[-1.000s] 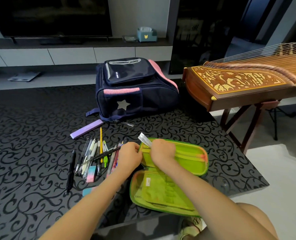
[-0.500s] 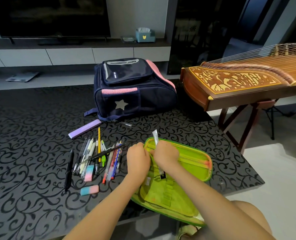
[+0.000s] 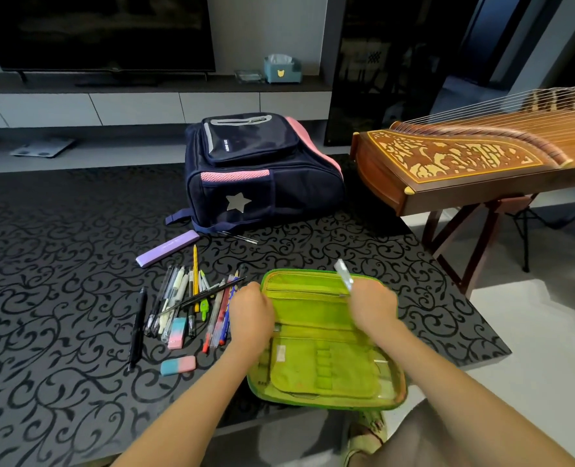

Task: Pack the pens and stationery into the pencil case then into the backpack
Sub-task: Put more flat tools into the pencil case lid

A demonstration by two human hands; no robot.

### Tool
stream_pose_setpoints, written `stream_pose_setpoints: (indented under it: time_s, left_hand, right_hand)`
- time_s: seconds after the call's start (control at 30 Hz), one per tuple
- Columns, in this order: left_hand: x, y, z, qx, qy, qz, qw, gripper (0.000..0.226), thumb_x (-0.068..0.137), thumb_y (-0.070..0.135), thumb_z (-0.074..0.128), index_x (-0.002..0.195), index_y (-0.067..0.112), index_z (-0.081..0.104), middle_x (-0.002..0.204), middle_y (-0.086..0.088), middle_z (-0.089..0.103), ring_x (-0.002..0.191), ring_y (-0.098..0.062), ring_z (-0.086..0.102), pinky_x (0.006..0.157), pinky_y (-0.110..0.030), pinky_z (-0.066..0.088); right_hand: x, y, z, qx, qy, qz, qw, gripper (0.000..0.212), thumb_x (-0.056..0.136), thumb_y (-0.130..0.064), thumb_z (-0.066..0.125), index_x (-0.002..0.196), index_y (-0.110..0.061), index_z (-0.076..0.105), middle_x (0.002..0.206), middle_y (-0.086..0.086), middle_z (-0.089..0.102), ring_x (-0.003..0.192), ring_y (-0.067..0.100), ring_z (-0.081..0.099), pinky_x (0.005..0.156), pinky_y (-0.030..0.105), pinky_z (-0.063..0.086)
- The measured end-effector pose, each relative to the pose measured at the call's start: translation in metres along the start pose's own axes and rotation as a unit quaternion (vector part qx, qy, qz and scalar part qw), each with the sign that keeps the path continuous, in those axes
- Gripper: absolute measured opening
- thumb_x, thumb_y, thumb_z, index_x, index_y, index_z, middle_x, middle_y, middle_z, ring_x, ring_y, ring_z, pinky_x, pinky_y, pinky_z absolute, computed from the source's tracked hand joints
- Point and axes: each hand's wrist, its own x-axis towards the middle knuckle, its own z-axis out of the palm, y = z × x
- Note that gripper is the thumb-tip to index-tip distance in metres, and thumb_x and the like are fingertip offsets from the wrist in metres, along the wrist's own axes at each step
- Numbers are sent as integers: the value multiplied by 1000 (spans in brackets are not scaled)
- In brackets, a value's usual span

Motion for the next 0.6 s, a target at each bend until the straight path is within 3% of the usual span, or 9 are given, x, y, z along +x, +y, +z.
stream_pose_setpoints:
  time_s: [0.07, 0.17, 0.23, 0.3, 0.37, 0.4, 0.47, 0.5, 0.6]
  left_hand:
    - [2, -6, -2, 7, -3, -4, 1000, 15, 91, 3, 46, 90, -2, 60, 83, -18, 67, 69, -25, 55, 48, -27, 32]
    - [0, -1, -4, 64, 22, 38, 997, 14, 83, -3, 56, 96, -1, 60, 90, -18, 63, 80, -31, 57, 63, -33, 40]
    - [1, 5, 2, 156, 50, 112, 980, 37, 57, -8, 71, 91, 2, 63, 84, -16, 61, 73, -32, 55, 59, -36, 43]
    - [3, 12, 10, 196, 53, 184, 962, 42, 45, 0, 78, 84, 10, 69, 80, -9, 63, 68, -29, 57, 57, -34, 45]
    - [6, 16, 19, 211, 16, 245, 946, 31, 52, 15, 85, 79, 21, 71, 79, -1, 64, 70, -24, 59, 63, -35, 47]
    - [7, 18, 22, 212, -13, 256, 943, 24, 60, 22, 83, 81, 24, 71, 81, 2, 64, 75, -23, 59, 68, -36, 46]
    - [8, 18, 27, 203, -47, 260, 943, 18, 82, 33, 66, 99, 27, 67, 97, 4, 62, 92, -22, 56, 84, -38, 39]
    - [9, 16, 30, 203, -56, 255, 944, 22, 89, 36, 57, 107, 27, 63, 105, 4, 59, 100, -23, 53, 90, -38, 34]
    - [9, 13, 32, 202, -38, 253, 945, 25, 90, 39, 53, 110, 26, 59, 107, 3, 57, 103, -22, 51, 92, -39, 31]
  right_hand:
    - [2, 34, -1, -26, 7, 19, 999, 19, 96, -16, 48, 110, -9, 59, 99, 6, 66, 89, 25, 64, 73, 33, 46]
    - [5, 55, -5, 14, -18, 21, 1000, 29, 93, -36, 55, 95, -7, 58, 81, 5, 58, 73, 25, 57, 59, 29, 40]
    - [11, 54, -10, 107, -16, -7, 994, 31, 89, -35, 60, 74, -11, 47, 67, 1, 47, 61, 20, 48, 49, 28, 32]
    - [17, 47, -18, 231, -17, -45, 972, 42, 89, -34, 60, 62, -13, 35, 59, 0, 38, 52, 17, 38, 47, 27, 25]
    - [23, 36, -26, 387, -18, -56, 920, 43, 90, -31, 59, 61, -8, 38, 56, 6, 38, 51, 21, 37, 50, 27, 26]
    - [25, 29, -30, 451, -8, -60, 890, 40, 91, -31, 59, 66, -1, 48, 61, 15, 48, 56, 28, 46, 54, 29, 32]
    - [33, 14, -32, 531, 18, -61, 845, 36, 91, -30, 57, 93, 5, 63, 89, 26, 63, 77, 33, 59, 64, 35, 45]
    - [37, 7, -32, 552, 31, -62, 831, 37, 91, -30, 57, 99, 6, 63, 92, 26, 63, 78, 28, 59, 66, 34, 45]
    - [49, -14, -28, 562, 43, -56, 824, 37, 88, -32, 60, 80, 3, 58, 70, 12, 51, 67, 18, 49, 62, 33, 38]
